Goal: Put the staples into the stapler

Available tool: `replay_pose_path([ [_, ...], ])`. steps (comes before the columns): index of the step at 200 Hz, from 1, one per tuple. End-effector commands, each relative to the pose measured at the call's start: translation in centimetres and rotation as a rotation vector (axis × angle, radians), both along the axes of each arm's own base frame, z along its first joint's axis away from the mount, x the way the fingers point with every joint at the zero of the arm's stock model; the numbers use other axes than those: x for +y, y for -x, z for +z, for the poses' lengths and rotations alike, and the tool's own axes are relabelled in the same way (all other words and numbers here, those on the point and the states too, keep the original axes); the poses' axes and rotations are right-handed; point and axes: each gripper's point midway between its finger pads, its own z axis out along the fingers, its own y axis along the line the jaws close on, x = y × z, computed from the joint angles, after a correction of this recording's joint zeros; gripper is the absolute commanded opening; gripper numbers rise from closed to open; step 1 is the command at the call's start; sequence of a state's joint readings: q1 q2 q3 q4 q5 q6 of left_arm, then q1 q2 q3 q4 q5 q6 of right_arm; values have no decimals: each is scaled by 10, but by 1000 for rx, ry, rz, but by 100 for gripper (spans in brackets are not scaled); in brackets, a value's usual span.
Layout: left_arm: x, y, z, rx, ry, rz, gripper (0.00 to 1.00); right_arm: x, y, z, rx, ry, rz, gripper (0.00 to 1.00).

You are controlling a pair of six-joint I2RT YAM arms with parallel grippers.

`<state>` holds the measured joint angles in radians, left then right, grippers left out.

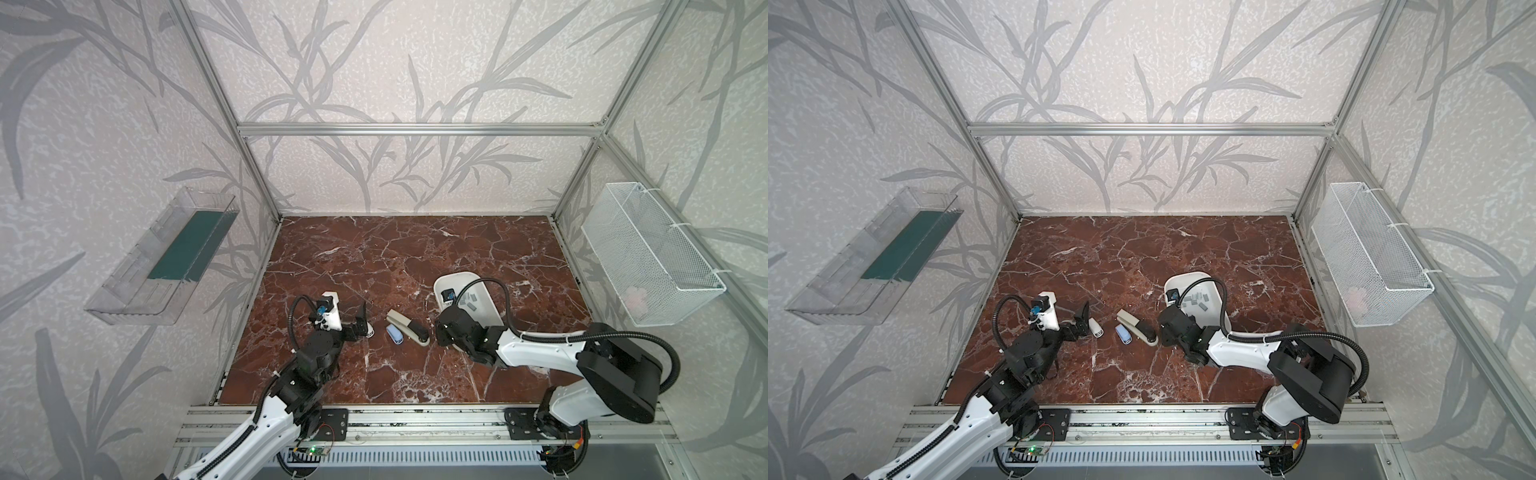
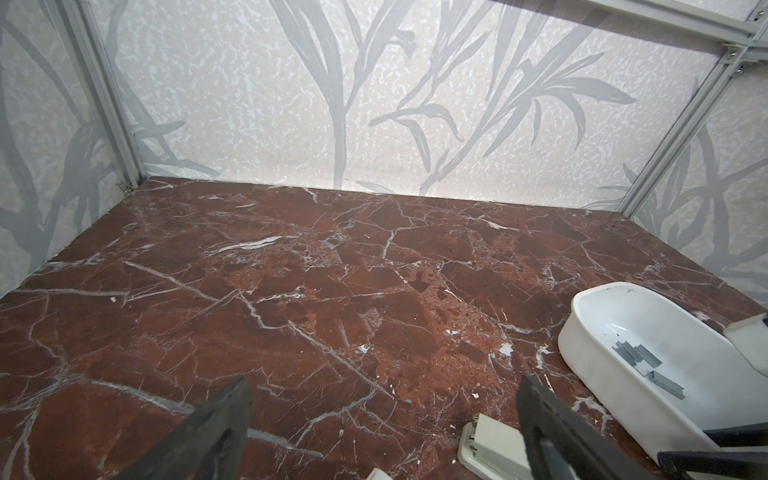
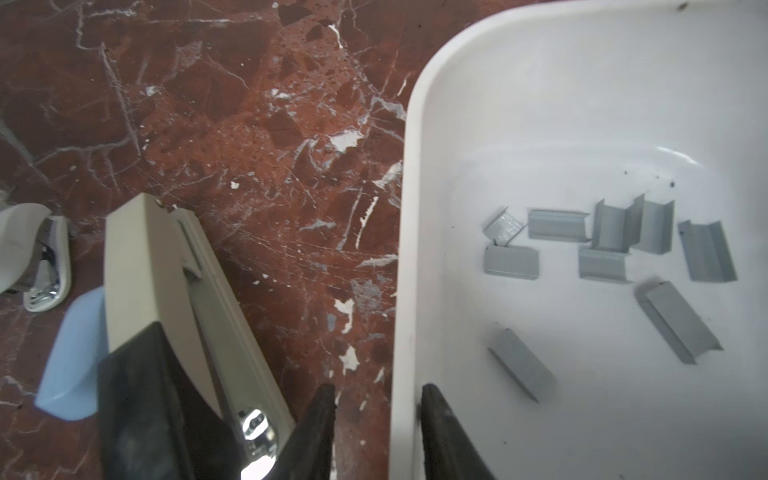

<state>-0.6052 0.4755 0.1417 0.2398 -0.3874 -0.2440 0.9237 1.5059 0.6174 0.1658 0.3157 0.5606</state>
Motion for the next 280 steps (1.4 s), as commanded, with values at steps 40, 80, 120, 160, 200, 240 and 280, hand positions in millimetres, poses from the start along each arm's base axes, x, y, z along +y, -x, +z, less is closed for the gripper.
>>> replay_pose_path([
  [40, 28, -19, 6, 78, -10, 193, 100, 17, -6, 50, -52, -108, 19, 46],
  [80, 38, -29, 34, 92, 23, 243, 100, -34, -21, 150, -291, -149, -173, 99],
  [120, 34, -25, 72, -58, -86, 160, 100, -126, -43, 221, -495, 45, -452, 99],
  [160, 73, -18, 79, -128, -152, 312, 100, -223, -68, 197, -519, 85, -652, 99],
  [200, 113, -40, 28, -41, -235, 518, 100, -312, -59, 111, -359, 126, -852, 99],
  [240, 139, -60, -14, 62, -321, 614, 100, -341, -63, 77, -301, 254, -927, 99],
  [280, 133, -99, -39, 131, -357, 519, 100, -330, -94, 49, -279, 276, -826, 99],
])
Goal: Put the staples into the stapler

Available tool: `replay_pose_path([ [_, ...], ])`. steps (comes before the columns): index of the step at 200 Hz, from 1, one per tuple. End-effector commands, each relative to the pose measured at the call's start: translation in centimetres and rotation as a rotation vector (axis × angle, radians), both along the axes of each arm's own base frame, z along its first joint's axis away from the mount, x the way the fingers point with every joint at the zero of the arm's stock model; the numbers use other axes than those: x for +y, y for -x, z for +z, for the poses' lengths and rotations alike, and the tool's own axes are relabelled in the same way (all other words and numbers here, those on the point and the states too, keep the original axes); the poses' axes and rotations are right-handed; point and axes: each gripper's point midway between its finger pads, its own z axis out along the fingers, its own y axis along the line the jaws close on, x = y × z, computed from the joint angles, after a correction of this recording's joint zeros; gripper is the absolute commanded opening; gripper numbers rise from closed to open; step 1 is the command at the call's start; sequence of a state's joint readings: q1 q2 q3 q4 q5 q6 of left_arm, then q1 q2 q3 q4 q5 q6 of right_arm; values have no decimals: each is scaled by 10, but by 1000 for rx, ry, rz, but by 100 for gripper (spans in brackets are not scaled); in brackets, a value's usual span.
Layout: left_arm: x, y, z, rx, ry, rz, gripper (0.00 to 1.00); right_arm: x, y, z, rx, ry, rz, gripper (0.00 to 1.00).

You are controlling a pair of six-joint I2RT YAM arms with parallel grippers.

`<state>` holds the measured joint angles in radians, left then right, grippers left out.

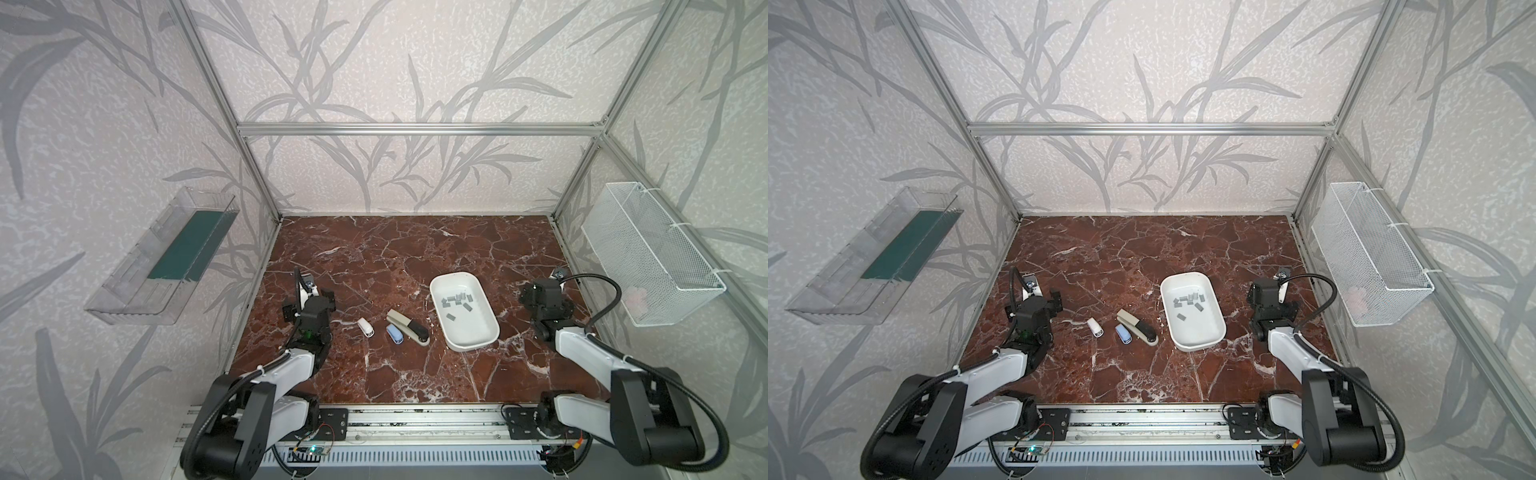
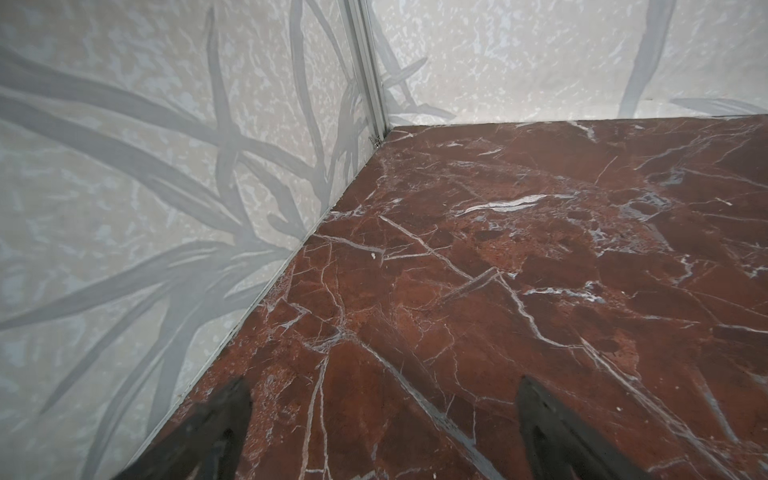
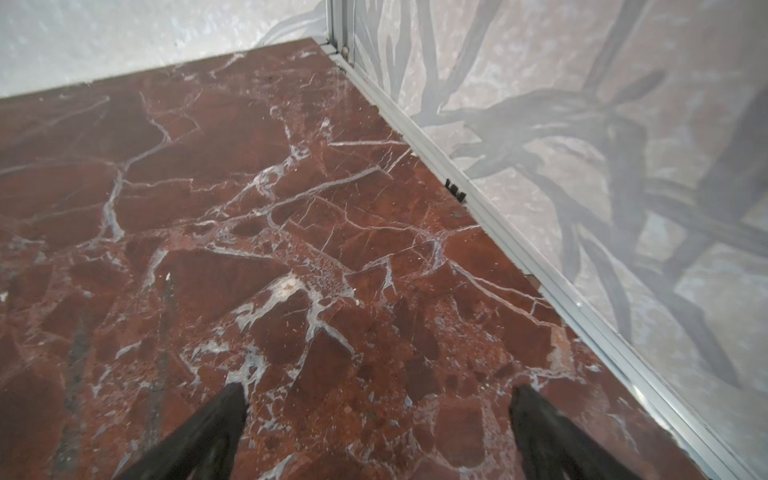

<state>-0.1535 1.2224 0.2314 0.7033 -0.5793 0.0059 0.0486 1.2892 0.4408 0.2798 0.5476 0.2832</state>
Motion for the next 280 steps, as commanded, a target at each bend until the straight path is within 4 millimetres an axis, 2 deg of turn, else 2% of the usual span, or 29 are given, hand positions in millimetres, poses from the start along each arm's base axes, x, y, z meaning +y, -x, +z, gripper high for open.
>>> replay_pose_path([
  [1, -10, -34, 19, -62, -8, -75, 99, 6, -26, 14, -70, 19, 59, 99],
  [26, -17, -55, 10, 5, -15, -119, 97, 15, -33, 22, -155, 21, 129, 99],
  [47, -18, -67, 0, 81, 11, -150, 95, 25, -49, 13, -159, -10, 202, 99],
  [62, -21, -65, 2, 54, 26, -170, 95, 37, -58, 11, -129, -15, 278, 99],
  [74, -27, -60, 8, -15, 65, -209, 97, 44, -58, 10, -101, -19, 319, 99],
  [82, -32, -57, 4, -42, 101, -250, 100, 49, -58, 12, -126, -11, 349, 99],
  [112, -17, -59, -10, -109, 103, -180, 100, 61, -56, 14, -164, -7, 424, 99],
  [118, -15, -60, -8, -126, 92, -174, 100, 65, -57, 14, -161, 0, 444, 99],
  [131, -16, -59, -11, -92, 114, -177, 100, 80, -58, 6, -147, 11, 520, 99],
  [144, -16, -61, -13, -83, 113, -180, 100, 97, -64, 3, -213, 31, 616, 99],
  [152, -16, -62, -11, -101, 104, -182, 100, 96, -63, 6, -257, 51, 606, 99],
  [172, -15, -61, -12, -89, 109, -171, 100, 92, -61, 1, -164, 33, 581, 99],
  [198, -9, -63, -13, -78, 112, -135, 100, 94, -63, 4, -227, 53, 587, 99],
  [280, -9, -63, -12, -84, 107, -136, 100, 97, -63, 2, -173, 68, 591, 99],
])
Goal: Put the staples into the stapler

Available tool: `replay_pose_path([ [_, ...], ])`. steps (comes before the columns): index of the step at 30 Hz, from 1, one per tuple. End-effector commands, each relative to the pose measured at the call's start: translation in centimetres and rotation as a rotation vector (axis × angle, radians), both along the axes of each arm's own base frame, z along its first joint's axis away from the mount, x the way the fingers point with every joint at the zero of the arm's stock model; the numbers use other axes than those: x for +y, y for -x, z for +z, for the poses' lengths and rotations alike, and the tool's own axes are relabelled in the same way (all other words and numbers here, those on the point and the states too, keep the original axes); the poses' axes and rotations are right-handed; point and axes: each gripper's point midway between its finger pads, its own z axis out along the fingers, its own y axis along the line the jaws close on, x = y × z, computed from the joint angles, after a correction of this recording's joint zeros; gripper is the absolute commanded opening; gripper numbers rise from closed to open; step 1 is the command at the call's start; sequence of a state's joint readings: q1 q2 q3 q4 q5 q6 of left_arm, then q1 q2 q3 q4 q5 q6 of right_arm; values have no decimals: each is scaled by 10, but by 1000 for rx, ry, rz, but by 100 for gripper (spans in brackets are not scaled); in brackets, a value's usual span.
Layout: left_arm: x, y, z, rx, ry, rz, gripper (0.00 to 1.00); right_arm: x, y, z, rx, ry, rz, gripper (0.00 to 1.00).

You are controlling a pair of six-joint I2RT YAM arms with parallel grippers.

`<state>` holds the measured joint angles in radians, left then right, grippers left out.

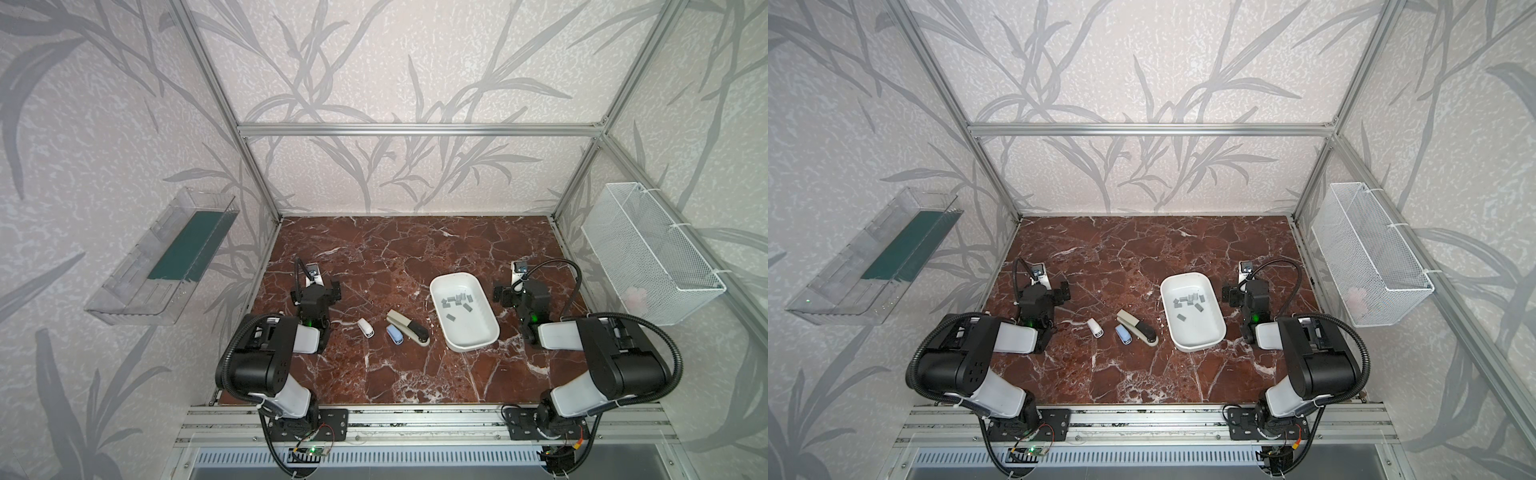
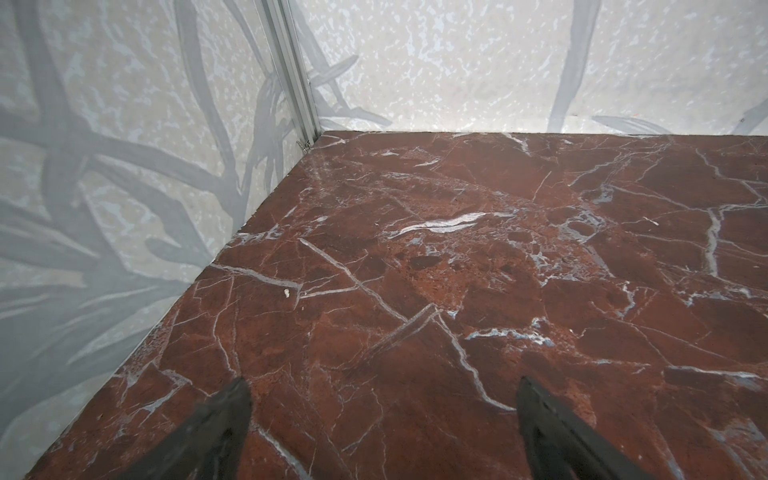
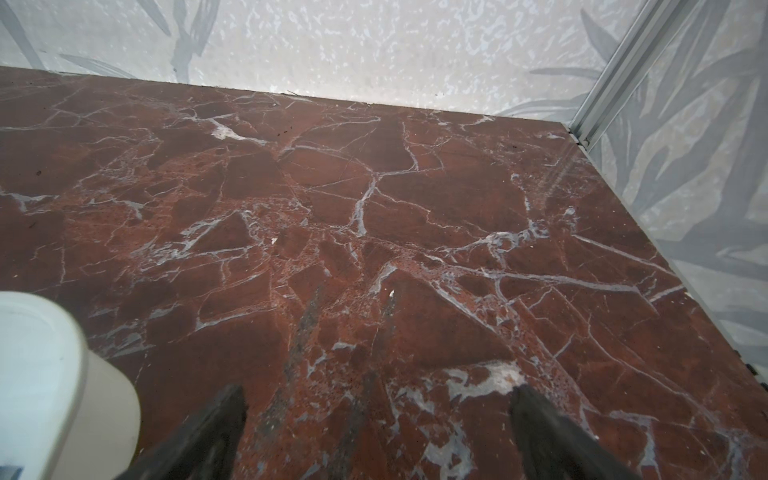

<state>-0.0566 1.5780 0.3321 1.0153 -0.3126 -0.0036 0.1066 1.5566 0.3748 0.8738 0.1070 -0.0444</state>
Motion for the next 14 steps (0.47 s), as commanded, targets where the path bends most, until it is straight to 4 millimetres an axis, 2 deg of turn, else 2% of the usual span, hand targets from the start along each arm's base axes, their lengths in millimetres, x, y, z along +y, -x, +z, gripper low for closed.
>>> replay_pose_path([
  [1, 3, -5, 9, -33, 7, 18, 100, 1, -5, 11, -27, 18, -2, 99],
  [14, 4, -5, 9, -33, 7, 19, 100, 5, -4, 12, -31, 29, 14, 99],
])
